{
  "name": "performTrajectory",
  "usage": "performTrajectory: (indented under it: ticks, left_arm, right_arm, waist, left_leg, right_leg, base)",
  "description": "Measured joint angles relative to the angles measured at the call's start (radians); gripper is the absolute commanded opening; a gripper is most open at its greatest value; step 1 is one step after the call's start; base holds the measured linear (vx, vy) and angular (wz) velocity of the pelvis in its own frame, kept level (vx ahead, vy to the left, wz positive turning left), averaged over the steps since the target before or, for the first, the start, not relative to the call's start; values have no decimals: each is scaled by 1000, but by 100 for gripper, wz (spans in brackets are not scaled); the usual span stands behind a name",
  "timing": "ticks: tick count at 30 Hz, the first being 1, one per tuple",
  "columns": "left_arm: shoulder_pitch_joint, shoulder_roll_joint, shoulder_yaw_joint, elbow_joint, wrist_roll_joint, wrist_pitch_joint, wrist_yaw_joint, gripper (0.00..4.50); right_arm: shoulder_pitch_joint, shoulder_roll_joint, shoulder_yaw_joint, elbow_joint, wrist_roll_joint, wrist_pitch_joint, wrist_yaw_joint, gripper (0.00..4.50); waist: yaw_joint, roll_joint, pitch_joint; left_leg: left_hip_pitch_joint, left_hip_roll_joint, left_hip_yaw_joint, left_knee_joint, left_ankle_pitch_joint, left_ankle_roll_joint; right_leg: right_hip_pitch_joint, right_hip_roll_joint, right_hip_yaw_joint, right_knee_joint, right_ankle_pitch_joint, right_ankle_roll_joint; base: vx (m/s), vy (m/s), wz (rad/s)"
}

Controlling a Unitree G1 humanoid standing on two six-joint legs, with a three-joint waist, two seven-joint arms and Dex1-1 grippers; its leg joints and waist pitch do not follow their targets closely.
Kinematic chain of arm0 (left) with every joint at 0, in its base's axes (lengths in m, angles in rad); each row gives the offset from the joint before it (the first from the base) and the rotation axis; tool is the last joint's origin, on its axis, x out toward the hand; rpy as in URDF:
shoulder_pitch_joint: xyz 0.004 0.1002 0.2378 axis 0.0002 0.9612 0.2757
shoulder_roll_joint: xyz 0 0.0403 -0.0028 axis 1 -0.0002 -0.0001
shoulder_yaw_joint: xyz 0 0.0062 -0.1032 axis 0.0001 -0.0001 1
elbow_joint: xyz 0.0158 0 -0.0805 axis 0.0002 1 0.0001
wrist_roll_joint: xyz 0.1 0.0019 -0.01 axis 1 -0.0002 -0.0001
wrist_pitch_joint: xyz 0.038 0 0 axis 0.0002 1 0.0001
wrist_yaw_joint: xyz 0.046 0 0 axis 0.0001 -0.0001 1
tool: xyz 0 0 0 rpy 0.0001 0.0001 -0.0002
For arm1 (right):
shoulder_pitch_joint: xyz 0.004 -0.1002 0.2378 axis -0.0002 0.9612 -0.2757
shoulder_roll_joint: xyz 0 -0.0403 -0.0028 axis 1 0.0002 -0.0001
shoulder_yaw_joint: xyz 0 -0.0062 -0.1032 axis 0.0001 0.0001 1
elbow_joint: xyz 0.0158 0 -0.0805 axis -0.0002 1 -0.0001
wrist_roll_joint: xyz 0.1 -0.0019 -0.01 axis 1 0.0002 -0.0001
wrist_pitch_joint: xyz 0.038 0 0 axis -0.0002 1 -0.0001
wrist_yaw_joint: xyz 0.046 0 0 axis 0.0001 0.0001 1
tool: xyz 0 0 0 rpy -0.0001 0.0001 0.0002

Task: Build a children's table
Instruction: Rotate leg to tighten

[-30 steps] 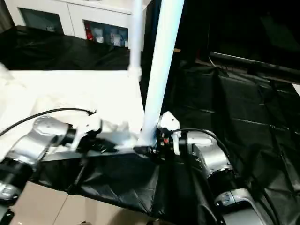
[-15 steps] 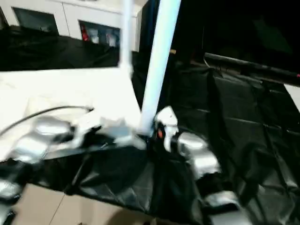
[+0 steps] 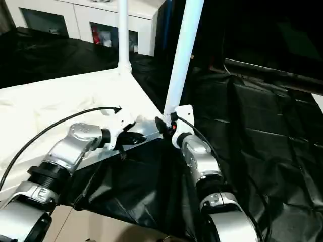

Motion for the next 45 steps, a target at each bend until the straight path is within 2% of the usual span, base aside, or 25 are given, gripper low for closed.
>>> performTrajectory:
  ticks: [4, 11, 13, 17, 20, 22, 23, 24, 27, 31, 34, 36, 39, 41, 45]
  left_arm:
    - [4, 20, -8, 5, 1, -48, -19, 0]
    - [41, 109, -5, -36, -40, -109, -197, 0]
    - [60, 145, -10, -61, -64, -125, -265, 0]
    - [73, 183, -16, -75, -93, -132, -365, 0]
    - [79, 200, -21, -81, -108, -139, -409, 0]
    - [92, 210, -21, -99, -112, -143, -435, 0]
    - [96, 217, -23, -105, -117, -143, -450, 0]
    - [97, 222, -22, -107, -121, -143, -461, 0]
    - [103, 232, -23, -114, -129, -142, -485, 0]
    - [105, 231, -24, -114, -129, -139, -487, 0]
    - [99, 218, -18, -107, -125, -110, -447, 0]
    - [79, 181, -8, -89, -104, -68, -372, 0]
    - [61, 135, -7, -68, -80, -49, -282, 0]
    - [42, 92, -1, -37, -44, -49, -184, 0]
    - [13, 7, 8, 4, -20, -9, -46, 0]
  right_arm:
    - [6, -24, 10, -5, -5, -8, 85, 386]
    - [70, -135, 98, -90, 2, -30, 395, 386]
    - [111, -191, 144, -156, 12, -29, 532, 386]
    - [139, -268, 196, -233, 20, -15, 703, 386]
    - [144, -298, 221, -265, 21, -6, 775, 351]
    - [146, -317, 234, -282, 21, -2, 811, 351]
    - [148, -320, 238, -292, 22, 6, 833, 320]
    - [150, -324, 242, -306, 24, 18, 843, 310]
    - [158, -330, 251, -333, 29, 38, 861, 297]
    - [182, -319, 246, -356, 34, 51, 850, 278]
    - [194, -289, 216, -354, 35, 71, 779, 276]
    - [192, -238, 163, -316, 31, 75, 647, 276]
    - [176, -195, 123, -275, 25, 76, 505, 275]
    - [145, -115, 68, -205, 25, 66, 334, 275]
    - [92, -46, 22, -115, 15, 36, 91, 275]
  waist:
    - [0, 1, 1]
    - [3, 5, 2]
    - [7, 5, 3]
    - [14, 7, 4]
    - [16, 9, 5]
    - [17, 10, 6]
    - [17, 11, 6]
    - [17, 12, 7]
    - [18, 14, 8]
    - [19, 14, 8]
    - [16, 14, 7]
    - [12, 10, 6]
    - [6, 8, 4]
    - [1, 5, 2]
    - [-2, 6, -1]
  left_leg:
    - [0, 0, 0, -1, 0, 0]
    - [-1, 1, 0, -1, 0, 0]
    - [-1, 2, 0, -1, 0, 1]
    - [-1, 2, 0, -1, 1, 2]
    - [-1, 2, 0, -1, 1, 1]
    - [-1, 2, 0, -1, 1, 1]
    - [-1, 2, 0, -1, 1, 1]
    - [-1, 2, 0, -1, 1, 1]
    - [-1, 2, 0, -1, 1, 1]
    - [0, 2, 0, -1, 1, 1]
    - [1, 2, 0, -1, 1, 1]
    - [1, 2, 0, 0, 1, 1]
    - [2, 1, 0, 0, 1, 1]
    - [3, 2, 0, 0, 1, 0]
    - [2, 0, 0, 0, 2, -1]
  right_leg:
    - [-1, 0, 0, 1, 0, 0]
    - [-1, 1, -1, 0, 0, 0]
    - [-1, 1, -1, -1, -1, 0]
    - [-1, 1, -1, -1, -1, -1]
    - [-1, 1, -1, -1, -1, -1]
    - [0, 1, -1, -1, -1, -1]
    - [-1, 1, -1, 0, -1, -1]
    - [-1, 1, -1, 0, -1, -1]
    - [0, 1, -1, 0, -1, -1]
    - [0, 1, -1, -1, -1, -1]
    - [1, 1, -1, 0, -1, -1]
    - [1, 1, -1, 1, 0, -2]
    - [2, 1, -1, 1, -2, 2]
    - [2, 1, -1, 2, -3, 3]
    - [2, 0, 0, 1, -3, 3]
  base:
    - [0, 0, 0]
    - [0, 0, 0]
    - [0, 0, 0]
    - [0, 0, 0]
    - [0, 0, 0]
    - [0, 0, 0]
    - [0, 0, 0]
    - [0, 0, 0]
    - [0, 0, 0]
    - [0, 0, 0]
    - [0, 0, 0]
    - [0, 0, 0]
    - [0, 0, 0]
    - [0, 0, 0]
    - [0, 0, 0]
